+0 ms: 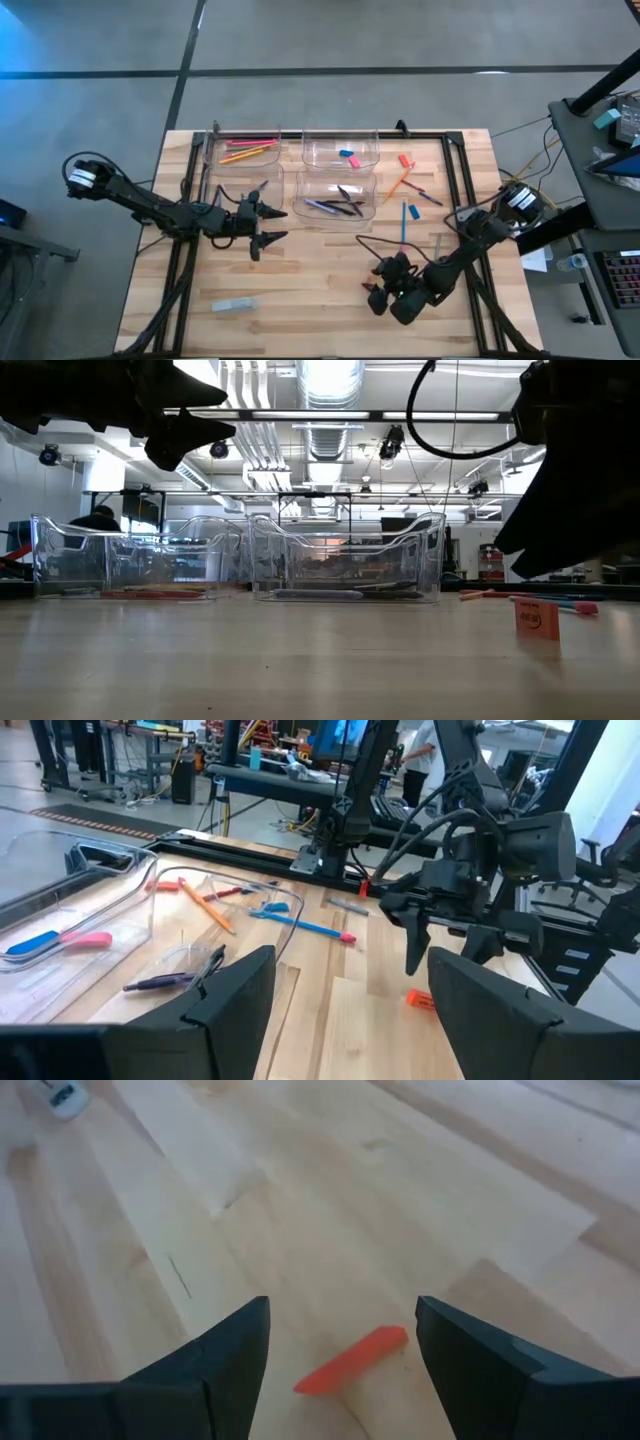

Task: Sort crayons/erasers/pens/pencils in bins
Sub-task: Put the bottom orange eraser into the top right transparent bin

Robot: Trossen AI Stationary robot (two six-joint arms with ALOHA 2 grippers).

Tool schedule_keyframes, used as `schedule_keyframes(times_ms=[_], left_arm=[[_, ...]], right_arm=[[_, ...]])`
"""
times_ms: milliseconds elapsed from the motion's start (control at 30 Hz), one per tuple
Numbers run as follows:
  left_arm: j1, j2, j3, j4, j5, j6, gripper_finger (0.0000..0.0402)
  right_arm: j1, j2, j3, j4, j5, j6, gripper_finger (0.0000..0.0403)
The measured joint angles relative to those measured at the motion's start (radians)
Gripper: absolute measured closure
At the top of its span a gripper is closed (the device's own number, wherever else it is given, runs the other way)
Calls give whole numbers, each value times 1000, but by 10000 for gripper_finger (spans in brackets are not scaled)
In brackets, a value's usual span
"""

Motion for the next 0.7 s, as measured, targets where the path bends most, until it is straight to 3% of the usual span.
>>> schedule_keyframes(times_ms=[700], left_arm=[[0, 0, 0, 0, 0, -1, 155]], right_arm=[[-36, 193, 233, -298, -160, 114, 193]])
